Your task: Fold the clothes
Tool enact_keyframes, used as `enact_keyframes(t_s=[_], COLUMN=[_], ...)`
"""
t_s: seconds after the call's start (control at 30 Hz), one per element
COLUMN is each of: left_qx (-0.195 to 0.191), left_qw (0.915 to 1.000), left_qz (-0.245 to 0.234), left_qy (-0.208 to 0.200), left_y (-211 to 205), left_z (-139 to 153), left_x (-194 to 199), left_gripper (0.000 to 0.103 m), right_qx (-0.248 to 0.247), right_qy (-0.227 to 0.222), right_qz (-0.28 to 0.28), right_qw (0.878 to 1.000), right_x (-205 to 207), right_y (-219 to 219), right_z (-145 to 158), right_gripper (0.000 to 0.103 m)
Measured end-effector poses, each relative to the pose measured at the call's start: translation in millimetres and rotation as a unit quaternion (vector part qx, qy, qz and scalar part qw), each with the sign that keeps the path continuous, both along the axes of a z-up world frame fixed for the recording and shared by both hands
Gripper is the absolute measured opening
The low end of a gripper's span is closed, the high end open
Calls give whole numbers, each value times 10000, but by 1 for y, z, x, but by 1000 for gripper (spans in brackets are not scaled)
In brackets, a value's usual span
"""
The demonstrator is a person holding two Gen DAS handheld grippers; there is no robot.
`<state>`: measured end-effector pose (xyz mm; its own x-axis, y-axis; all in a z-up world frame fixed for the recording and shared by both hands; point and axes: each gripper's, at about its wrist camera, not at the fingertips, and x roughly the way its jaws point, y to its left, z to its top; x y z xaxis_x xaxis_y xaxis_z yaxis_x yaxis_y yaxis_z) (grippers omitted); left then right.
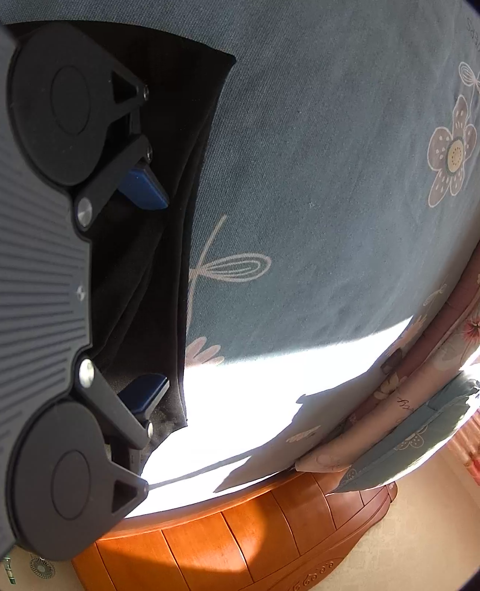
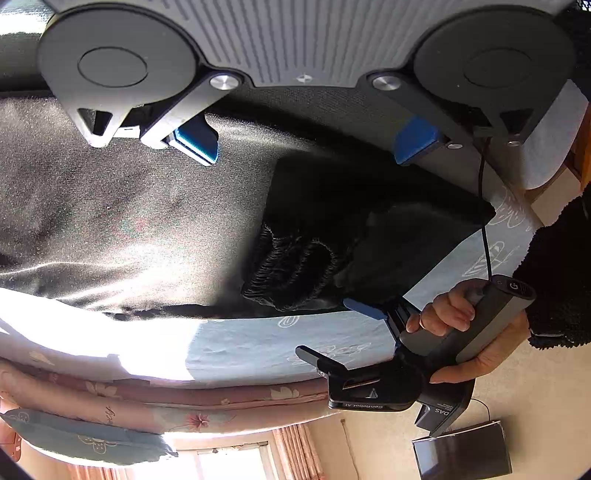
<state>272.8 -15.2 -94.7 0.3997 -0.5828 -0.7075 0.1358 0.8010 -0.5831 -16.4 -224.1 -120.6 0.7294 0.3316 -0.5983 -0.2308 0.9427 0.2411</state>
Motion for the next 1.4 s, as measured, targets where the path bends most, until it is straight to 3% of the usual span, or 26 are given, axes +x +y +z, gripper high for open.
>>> enact_keyframes(t_s=[0.13, 0.3, 0.4, 0.57, 0.73, 0.83, 0.97, 1.2, 1.4], left_qx=[47, -431, -280, 53, 300, 548, 716, 590, 437], left_qw=[9999, 9978, 9965, 9971, 9952, 9929, 9929, 9977, 9975], left_qz=[-104, -499, -782, -750, -925, -969, -825, -286, -201], left_qy=[-51, -38, -16, 140, -132, -418, -470, 139, 516], left_y=[-4, -23, -46, -62, -51, -29, 4, 41, 48], left_z=[10, 17, 10, -5, 30, 63, 82, 35, -4], left_x=[-7, -27, -31, -26, -41, -55, -71, -94, -119], left_gripper=[96, 97, 97, 96, 96, 97, 97, 97, 97], right_qx=[-23, -40, -49, -44, -26, -28, -81, -221, -189], right_qy=[3, -17, -21, -4, -3, -5, -13, 148, 297], right_qz=[3, 6, 8, 11, 15, 7, -22, -121, -257], right_qw=[10000, 10000, 10000, 10000, 10000, 10000, 10000, 9996, 9990], right_x=[0, 0, 0, 0, 0, 0, 0, 3, 2], right_y=[1, 2, 3, 2, 2, 2, 4, 8, 6], right_z=[0, 0, 0, 1, 1, 0, 0, 3, 7], right_gripper=[103, 103, 103, 103, 103, 103, 103, 103, 103])
